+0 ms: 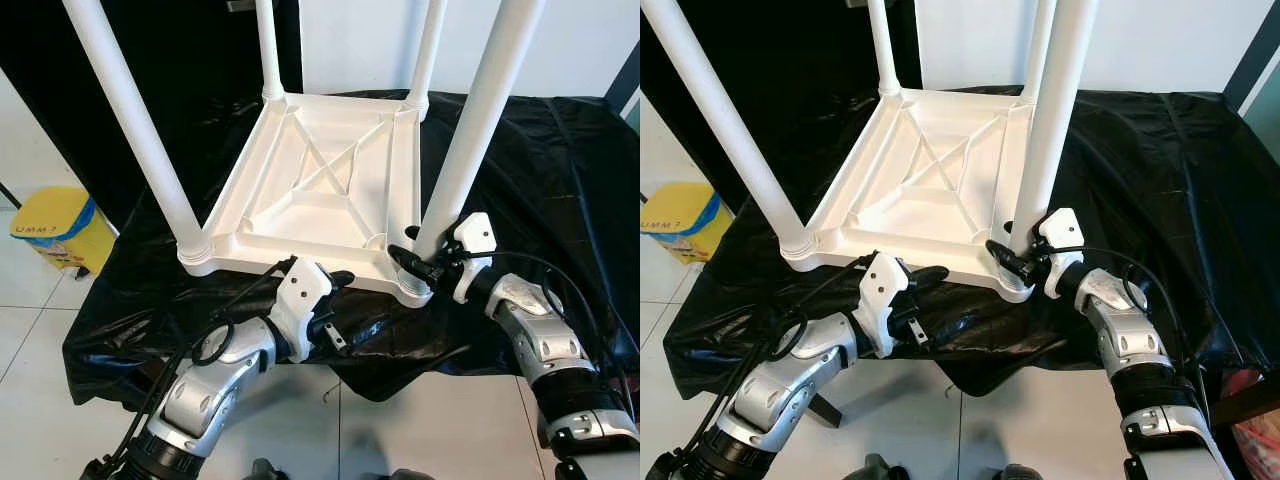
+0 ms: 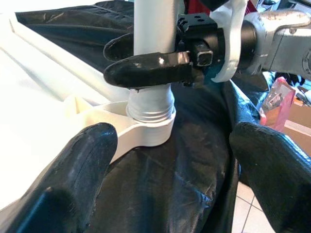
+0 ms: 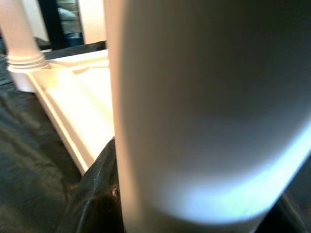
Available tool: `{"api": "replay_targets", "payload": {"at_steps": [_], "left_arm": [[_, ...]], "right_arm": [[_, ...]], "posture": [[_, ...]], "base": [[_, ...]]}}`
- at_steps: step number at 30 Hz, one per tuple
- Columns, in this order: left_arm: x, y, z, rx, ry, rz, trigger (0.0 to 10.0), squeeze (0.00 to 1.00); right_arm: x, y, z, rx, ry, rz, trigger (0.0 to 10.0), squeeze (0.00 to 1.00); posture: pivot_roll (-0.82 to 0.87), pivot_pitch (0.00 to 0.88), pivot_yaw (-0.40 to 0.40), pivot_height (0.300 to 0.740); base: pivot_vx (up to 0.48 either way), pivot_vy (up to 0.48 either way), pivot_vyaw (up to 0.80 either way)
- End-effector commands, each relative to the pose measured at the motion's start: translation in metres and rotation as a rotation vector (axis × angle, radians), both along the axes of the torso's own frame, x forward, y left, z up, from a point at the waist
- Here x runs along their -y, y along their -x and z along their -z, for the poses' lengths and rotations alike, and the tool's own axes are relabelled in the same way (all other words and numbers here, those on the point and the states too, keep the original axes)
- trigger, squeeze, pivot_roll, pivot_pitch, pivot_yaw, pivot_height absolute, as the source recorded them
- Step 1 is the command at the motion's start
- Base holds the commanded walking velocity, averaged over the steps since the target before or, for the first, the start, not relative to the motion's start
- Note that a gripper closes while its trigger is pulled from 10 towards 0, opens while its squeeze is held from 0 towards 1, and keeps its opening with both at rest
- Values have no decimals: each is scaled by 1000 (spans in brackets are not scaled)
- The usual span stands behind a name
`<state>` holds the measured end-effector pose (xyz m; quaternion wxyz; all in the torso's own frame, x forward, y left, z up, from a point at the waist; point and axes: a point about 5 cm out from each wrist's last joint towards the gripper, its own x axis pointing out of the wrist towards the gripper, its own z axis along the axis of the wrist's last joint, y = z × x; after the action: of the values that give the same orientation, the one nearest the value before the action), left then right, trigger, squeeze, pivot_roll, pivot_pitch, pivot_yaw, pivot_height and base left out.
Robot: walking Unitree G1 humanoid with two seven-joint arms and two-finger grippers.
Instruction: Building children table
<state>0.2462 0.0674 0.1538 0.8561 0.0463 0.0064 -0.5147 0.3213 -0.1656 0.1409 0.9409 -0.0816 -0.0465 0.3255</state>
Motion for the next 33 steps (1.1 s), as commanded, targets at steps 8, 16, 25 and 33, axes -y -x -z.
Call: {"api": "replay_targets", "payload": {"at_steps": [8, 16, 25, 33], "left_arm": [[-1, -4, -8, 33, 35, 2, 10000, 0], [4, -3, -8, 36, 48, 18, 10000, 0], [7, -4, -10, 45, 64, 30, 10000, 0], [8, -4, -10, 48, 71, 23, 10000, 0]], "right_arm": [[-2, 9, 25, -57, 31, 239, 0, 0], [-12, 17, 30, -79, -74, 561, 0, 0], [-31, 28, 27, -66, -132, 771, 0, 0], [-32, 32, 24, -70, -167, 823, 10000, 0]], "posture": [[-110, 72, 11, 740], [-130, 68, 19, 740], [-134, 59, 23, 740], [-137, 56, 19, 740]], "base": [[0, 0, 0], [0, 0, 0], [0, 0, 0], [0, 0, 0]]}}
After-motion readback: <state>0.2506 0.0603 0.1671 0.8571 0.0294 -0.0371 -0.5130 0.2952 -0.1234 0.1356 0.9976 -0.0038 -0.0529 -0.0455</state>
